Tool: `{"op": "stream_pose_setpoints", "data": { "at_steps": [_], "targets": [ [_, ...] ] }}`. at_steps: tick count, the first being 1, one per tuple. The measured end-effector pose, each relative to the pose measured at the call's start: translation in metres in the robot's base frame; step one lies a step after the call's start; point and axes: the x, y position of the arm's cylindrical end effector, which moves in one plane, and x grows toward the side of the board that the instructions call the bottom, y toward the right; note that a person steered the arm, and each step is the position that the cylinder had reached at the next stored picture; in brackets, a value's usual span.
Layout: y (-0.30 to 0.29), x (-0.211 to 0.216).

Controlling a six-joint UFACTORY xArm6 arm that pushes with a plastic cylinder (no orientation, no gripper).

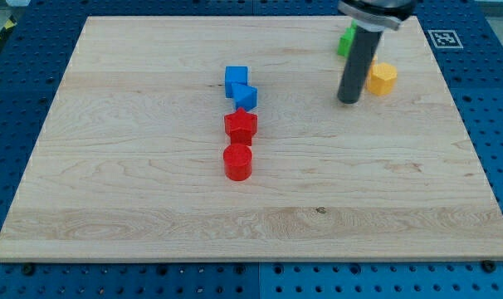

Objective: Adjust the yellow and green blocks in a vertical line

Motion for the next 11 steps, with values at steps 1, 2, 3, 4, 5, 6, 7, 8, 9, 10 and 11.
{"op": "stream_pose_setpoints", "data": {
  "at_steps": [1, 2, 3, 4, 5, 6, 7, 8, 9, 10, 11],
  "targets": [
    [-0.018, 0.000],
    [0.000, 0.010],
    [0.050, 0.047],
    [0.112, 0.050],
    [0.150, 0.022],
    [0.151, -0.007],
    [0.151, -0.012],
    [0.137, -0.018],
    [0.117, -0.019],
    [0.106, -0.019],
    [0.089, -0.019]
  ]
}}
